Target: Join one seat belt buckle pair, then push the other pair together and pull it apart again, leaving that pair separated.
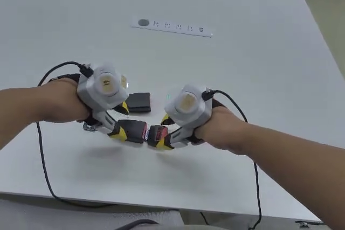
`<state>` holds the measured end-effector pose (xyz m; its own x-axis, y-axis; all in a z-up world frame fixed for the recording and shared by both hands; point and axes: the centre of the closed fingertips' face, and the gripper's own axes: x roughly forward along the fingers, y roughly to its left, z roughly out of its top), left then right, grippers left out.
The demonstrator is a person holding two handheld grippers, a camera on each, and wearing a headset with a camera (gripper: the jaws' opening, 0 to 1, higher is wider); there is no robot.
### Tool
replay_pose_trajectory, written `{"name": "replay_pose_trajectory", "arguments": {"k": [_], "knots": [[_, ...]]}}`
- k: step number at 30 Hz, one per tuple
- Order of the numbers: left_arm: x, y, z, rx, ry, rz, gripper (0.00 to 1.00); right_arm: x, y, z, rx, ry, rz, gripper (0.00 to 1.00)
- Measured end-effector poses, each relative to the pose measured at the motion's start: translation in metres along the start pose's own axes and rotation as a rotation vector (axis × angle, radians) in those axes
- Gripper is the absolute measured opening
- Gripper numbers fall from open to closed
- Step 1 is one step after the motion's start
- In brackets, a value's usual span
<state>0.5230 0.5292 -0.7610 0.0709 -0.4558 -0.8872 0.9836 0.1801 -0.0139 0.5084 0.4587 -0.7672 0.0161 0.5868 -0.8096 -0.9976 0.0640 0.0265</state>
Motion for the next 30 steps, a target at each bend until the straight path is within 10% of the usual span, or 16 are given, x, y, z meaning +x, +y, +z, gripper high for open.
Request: {"name": "replay_pose_trajectory", "arguments": {"k": [11, 30], "knots": [[-0.012, 0.03, 0.02, -0.02, -0.069, 0.057, 0.4, -0.032, -0.032, -0.012, -0.032, -0.013, -0.026, 0.38], [0.018, 0.064, 0.023, 0.012, -0.05, 0.042, 0.45, -0.065, -0.103, -0.078, -0.025, 0.059, -0.099, 0.41]]}}
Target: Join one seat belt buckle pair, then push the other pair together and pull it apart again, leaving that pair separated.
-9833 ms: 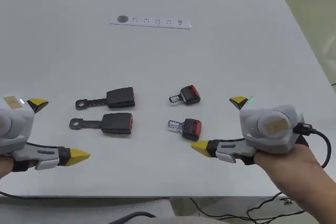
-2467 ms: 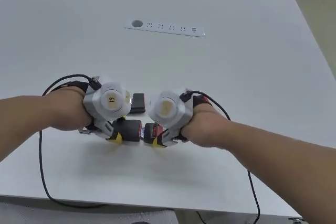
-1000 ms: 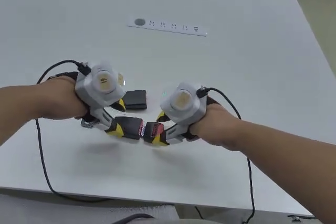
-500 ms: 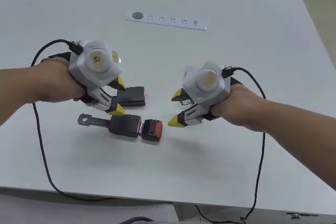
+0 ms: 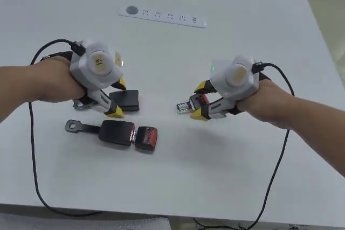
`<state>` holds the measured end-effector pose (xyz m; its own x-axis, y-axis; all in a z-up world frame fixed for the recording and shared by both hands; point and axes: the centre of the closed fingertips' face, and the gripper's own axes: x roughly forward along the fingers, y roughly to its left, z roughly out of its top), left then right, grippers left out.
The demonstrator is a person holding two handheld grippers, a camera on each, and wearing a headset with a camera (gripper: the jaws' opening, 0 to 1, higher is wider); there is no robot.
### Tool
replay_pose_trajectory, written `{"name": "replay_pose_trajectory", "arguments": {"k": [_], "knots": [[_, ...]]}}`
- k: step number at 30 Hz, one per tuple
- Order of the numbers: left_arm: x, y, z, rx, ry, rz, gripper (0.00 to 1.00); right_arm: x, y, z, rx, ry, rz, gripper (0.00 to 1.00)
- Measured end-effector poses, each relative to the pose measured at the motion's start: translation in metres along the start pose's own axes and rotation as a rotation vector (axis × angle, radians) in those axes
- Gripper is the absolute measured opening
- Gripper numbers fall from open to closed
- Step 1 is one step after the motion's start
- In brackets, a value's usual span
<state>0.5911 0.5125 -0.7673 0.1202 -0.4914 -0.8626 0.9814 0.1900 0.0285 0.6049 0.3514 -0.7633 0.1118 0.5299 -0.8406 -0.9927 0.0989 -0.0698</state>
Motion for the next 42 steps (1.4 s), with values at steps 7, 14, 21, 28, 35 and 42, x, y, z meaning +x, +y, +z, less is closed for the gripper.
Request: {"name": "replay_pose_trajectory", "arguments": {"k": [7, 14, 21, 28, 35, 42], "knots": [[0.005, -0.006, -0.011, 0.025, 0.048, -0.039, 0.45, 0.012, -0.006, -0.014, -0.05, 0.055, 0.005, 0.42], [0.014, -0.001, -0.009, 0.057, 0.069, -0.052, 0.41, 0.012, -0.014, -0.021, -0.042, 0.076, 0.02, 0.35], [0.019, 0.003, -0.011, 0.086, 0.092, -0.065, 0.36, 0.014, -0.013, -0.031, -0.036, 0.093, 0.03, 0.32], [0.021, 0.002, -0.01, 0.099, 0.086, -0.076, 0.35, 0.015, -0.011, -0.029, -0.033, 0.082, 0.047, 0.32], [0.022, 0.003, -0.012, 0.077, 0.074, -0.074, 0.34, 0.016, -0.01, -0.029, 0.001, 0.075, 0.063, 0.32], [0.024, 0.005, -0.013, 0.086, 0.091, -0.08, 0.34, 0.019, -0.009, -0.025, 0.018, 0.081, 0.069, 0.32]]}}
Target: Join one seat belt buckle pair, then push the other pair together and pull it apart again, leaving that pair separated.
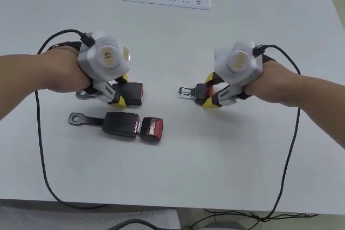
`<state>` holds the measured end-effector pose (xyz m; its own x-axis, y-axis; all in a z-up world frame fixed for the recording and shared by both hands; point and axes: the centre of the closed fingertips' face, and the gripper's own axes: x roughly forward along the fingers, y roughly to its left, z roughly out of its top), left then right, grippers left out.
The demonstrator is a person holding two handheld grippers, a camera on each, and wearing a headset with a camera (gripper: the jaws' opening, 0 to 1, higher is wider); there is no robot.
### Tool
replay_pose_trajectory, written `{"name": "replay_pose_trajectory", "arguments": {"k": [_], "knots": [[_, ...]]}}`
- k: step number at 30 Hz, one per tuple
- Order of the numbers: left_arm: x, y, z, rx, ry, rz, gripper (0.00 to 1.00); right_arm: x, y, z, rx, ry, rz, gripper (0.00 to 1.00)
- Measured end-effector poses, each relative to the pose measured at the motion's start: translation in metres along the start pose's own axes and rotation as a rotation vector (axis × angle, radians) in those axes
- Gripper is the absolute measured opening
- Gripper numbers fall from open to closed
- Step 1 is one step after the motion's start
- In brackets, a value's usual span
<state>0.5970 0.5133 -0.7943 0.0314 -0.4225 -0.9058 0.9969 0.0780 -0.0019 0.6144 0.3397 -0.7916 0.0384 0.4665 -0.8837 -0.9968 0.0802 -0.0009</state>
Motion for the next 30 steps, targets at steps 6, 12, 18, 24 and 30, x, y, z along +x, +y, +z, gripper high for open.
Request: {"name": "replay_pose_trajectory", "arguments": {"k": [6, 12, 18, 24, 30], "knots": [[0.0, 0.001, -0.001, -0.004, -0.009, 0.002, 0.34, 0.008, 0.011, 0.019, -0.017, -0.011, 0.004, 0.32], [0.0, 0.001, -0.002, -0.018, 0.002, 0.015, 0.34, 0.019, 0.019, 0.043, -0.045, -0.025, 0.006, 0.31], [0.0, -0.001, -0.001, -0.018, 0.014, 0.015, 0.34, 0.032, 0.02, 0.069, -0.111, -0.019, -0.054, 0.31], [0.0, -0.001, -0.001, -0.019, 0.014, 0.016, 0.34, 0.04, 0.03, 0.084, -0.106, -0.025, -0.04, 0.31], [0.0, -0.003, -0.001, -0.013, 0.019, 0.013, 0.34, 0.042, 0.029, 0.085, -0.097, -0.036, -0.032, 0.31]]}}
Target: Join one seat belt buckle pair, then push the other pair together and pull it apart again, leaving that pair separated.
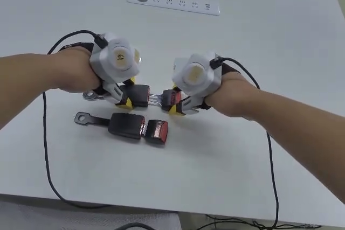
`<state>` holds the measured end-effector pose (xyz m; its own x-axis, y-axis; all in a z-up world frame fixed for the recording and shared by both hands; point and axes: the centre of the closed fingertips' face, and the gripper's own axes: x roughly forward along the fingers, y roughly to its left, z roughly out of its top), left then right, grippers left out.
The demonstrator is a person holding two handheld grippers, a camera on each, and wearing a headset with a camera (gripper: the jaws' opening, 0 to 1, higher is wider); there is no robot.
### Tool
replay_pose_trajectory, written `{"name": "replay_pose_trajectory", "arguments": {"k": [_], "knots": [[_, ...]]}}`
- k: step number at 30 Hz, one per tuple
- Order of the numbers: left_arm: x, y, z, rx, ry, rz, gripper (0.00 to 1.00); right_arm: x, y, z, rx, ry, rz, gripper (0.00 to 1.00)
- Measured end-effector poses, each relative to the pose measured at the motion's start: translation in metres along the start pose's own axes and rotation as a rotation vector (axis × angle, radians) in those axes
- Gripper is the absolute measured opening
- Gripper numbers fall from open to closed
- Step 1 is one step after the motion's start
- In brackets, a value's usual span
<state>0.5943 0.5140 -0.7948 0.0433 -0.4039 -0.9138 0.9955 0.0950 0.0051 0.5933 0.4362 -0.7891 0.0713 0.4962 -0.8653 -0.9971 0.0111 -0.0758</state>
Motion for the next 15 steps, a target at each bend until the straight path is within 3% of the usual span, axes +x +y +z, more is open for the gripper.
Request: {"name": "replay_pose_trajectory", "arguments": {"k": [7, 15], "knots": [[-0.0007, -0.0016, 0.0014, 0.018, -0.008, -0.008, 0.34, 0.0037, -0.0005, 0.008, 0.02, -0.042, 0.012, 0.31], [-0.0021, -0.0016, 0.0033, 0.04, -0.024, -0.024, 0.33, 0.0056, -0.0007, 0.0101, 0.028, -0.05, 0.019, 0.29]]}}
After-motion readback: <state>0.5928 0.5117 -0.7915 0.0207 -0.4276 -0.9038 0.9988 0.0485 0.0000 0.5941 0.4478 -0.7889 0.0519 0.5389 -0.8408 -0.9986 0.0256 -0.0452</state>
